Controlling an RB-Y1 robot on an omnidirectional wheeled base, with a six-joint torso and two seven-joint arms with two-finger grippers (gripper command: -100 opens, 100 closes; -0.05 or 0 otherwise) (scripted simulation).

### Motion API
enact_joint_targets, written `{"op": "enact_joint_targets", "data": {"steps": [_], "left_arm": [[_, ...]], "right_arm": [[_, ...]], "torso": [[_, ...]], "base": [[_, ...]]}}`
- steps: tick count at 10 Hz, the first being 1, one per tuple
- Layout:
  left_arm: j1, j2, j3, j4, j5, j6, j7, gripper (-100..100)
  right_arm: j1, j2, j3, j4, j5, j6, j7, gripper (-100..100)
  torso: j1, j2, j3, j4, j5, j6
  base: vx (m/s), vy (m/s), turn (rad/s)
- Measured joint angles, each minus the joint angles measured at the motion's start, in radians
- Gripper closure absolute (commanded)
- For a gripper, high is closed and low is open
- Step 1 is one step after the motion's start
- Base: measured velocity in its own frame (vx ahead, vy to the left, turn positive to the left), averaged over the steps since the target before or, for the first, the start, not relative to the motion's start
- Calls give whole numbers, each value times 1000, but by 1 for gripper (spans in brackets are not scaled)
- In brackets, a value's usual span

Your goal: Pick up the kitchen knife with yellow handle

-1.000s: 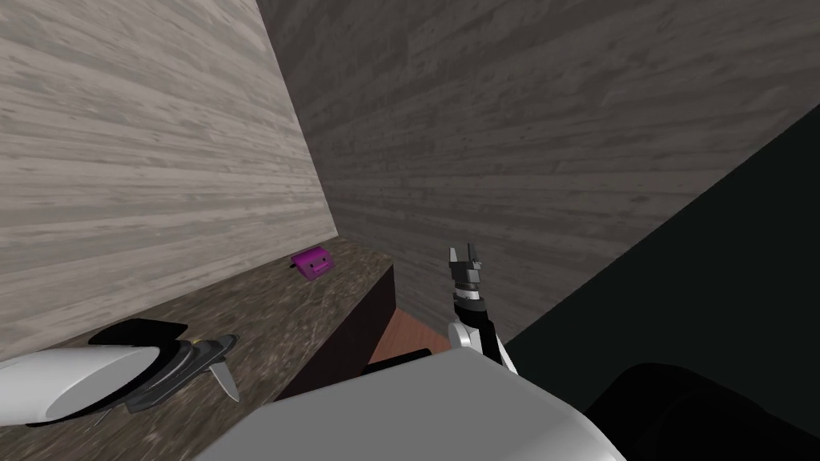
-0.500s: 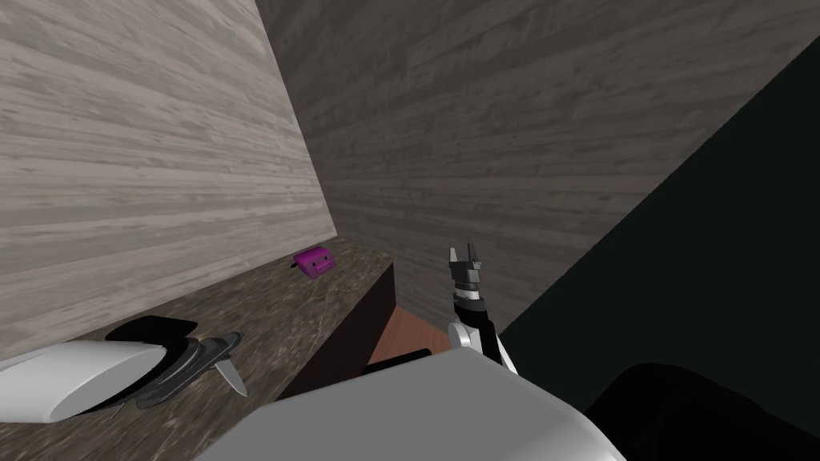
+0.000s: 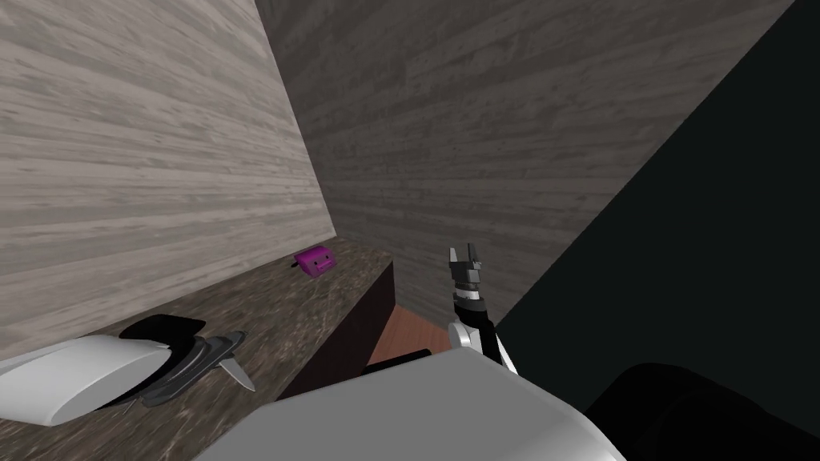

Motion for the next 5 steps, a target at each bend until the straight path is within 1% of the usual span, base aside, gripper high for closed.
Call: {"op": "enact_joint_targets", "data": {"steps": [1,2,4,5], "left_arm": [[-8,8,-14,-17,-18,4,19,100],[-7,17,-18,-43,-34,7,49,100],[-4,20,-20,-52,-39,7,102,100],[-3,21,-20,-52,-39,7,107,0]], "right_arm": [[0,0,0,0,0,0,0,0],[0,0,0,0,0,0,0,0],[0,0,0,0,0,0,0,0],[0,0,0,0,0,0,0,0]], "torso": [[0,1,1,0,0,2],[2,3,1,0,0,0],[0,0,0,0,0,0],[-1,-2,-1,-1,0,0]], "base": [[-91,60,-123],[-47,35,6],[-5,5,12],[0,0,0]]}}
